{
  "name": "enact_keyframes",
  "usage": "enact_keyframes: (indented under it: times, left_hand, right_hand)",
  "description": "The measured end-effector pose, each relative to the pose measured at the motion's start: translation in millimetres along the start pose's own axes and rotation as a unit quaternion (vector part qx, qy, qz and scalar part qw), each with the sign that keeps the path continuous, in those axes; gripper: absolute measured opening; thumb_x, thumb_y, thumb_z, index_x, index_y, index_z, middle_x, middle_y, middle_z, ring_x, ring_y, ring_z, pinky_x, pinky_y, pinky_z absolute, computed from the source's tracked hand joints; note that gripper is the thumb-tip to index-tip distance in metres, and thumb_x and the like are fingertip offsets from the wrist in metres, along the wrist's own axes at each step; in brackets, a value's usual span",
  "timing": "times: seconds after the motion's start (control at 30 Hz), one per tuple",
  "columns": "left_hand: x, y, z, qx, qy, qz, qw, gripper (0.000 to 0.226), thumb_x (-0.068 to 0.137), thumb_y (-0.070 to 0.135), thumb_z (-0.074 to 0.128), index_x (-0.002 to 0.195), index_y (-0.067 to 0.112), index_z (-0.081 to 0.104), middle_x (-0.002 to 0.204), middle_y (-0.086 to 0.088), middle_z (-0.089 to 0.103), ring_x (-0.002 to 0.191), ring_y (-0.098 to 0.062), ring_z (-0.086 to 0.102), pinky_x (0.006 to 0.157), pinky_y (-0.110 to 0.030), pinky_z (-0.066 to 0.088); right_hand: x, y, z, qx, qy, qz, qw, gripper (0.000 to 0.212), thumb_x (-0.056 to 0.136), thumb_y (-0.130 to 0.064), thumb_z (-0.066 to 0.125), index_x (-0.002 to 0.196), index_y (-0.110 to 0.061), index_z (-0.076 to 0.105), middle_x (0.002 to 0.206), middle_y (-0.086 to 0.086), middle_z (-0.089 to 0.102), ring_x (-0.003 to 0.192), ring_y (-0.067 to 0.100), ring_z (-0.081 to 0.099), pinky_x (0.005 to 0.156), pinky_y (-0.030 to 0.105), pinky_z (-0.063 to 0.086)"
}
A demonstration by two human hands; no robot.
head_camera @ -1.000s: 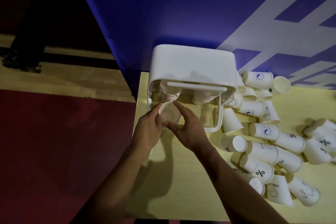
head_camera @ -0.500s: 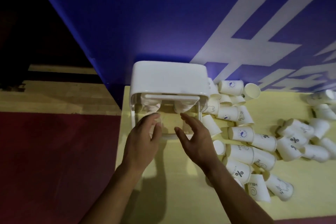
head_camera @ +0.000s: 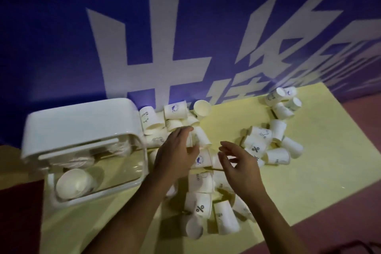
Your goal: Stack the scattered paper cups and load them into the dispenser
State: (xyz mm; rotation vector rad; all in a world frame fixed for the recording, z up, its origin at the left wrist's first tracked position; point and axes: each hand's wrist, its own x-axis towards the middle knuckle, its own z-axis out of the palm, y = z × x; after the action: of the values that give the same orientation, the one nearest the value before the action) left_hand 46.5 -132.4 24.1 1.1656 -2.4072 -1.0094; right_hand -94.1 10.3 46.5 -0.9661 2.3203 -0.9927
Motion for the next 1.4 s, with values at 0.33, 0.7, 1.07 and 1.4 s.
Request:
enact_keyframes:
  times: [0.33, 0.7, 1.07, 1.4]
  left_hand:
    - [164.7, 36.7, 109.6, 0.141, 0.012, -0.176, 0.974, 0.09, 0.084, 0.05, 0.077, 0.151, 0.011, 0.031, 0.149, -0.015, 0.043, 0.132, -0.036, 0.048, 0.095, -0.048, 0.051]
    - [191.8, 89.9, 153.4, 0.157, 0.031, -0.151, 0.976, 0.077, 0.081, 0.054, 0.079, 0.139, 0.014, 0.048, 0.134, -0.013, 0.054, 0.114, -0.036, 0.06, 0.083, -0.048, 0.054]
    - [217.4, 167.5, 209.7, 0.06, -0.03, -0.071, 0.995, 0.083, 0.083, 0.059, 0.075, 0.15, 0.022, 0.041, 0.149, -0.001, 0.048, 0.129, -0.024, 0.054, 0.094, -0.041, 0.054]
    - [213.8, 155.4, 201.1, 0.056, -0.056, -0.081, 0.994, 0.082, 0.084, 0.056, 0.075, 0.15, 0.024, 0.039, 0.148, 0.001, 0.046, 0.129, -0.022, 0.052, 0.09, -0.035, 0.05]
  right_hand:
    - [96.2, 109.6, -98.9, -0.002, -0.051, 0.013, 0.999, 0.024, 0.098, -0.028, 0.066, 0.122, -0.027, 0.07, 0.108, -0.02, 0.071, 0.095, -0.004, 0.066, 0.08, 0.021, 0.056]
    - [227.4, 213.8, -189.6, -0.042, 0.122, 0.115, 0.985, 0.049, 0.092, -0.034, 0.072, 0.135, -0.012, 0.06, 0.126, 0.005, 0.065, 0.106, 0.023, 0.064, 0.083, 0.028, 0.045]
    - [351.1, 276.7, -202.2, -0.268, -0.064, 0.073, 0.958, 0.074, 0.087, -0.013, 0.073, 0.153, -0.023, 0.042, 0.152, 0.017, 0.038, 0.129, 0.043, 0.048, 0.105, 0.054, 0.048]
    - [326.8, 246.1, -228.2, -0.044, 0.101, 0.119, 0.987, 0.063, 0.084, -0.029, 0.076, 0.135, -0.013, 0.042, 0.1, 0.005, 0.06, 0.086, 0.025, 0.062, 0.061, 0.028, 0.044]
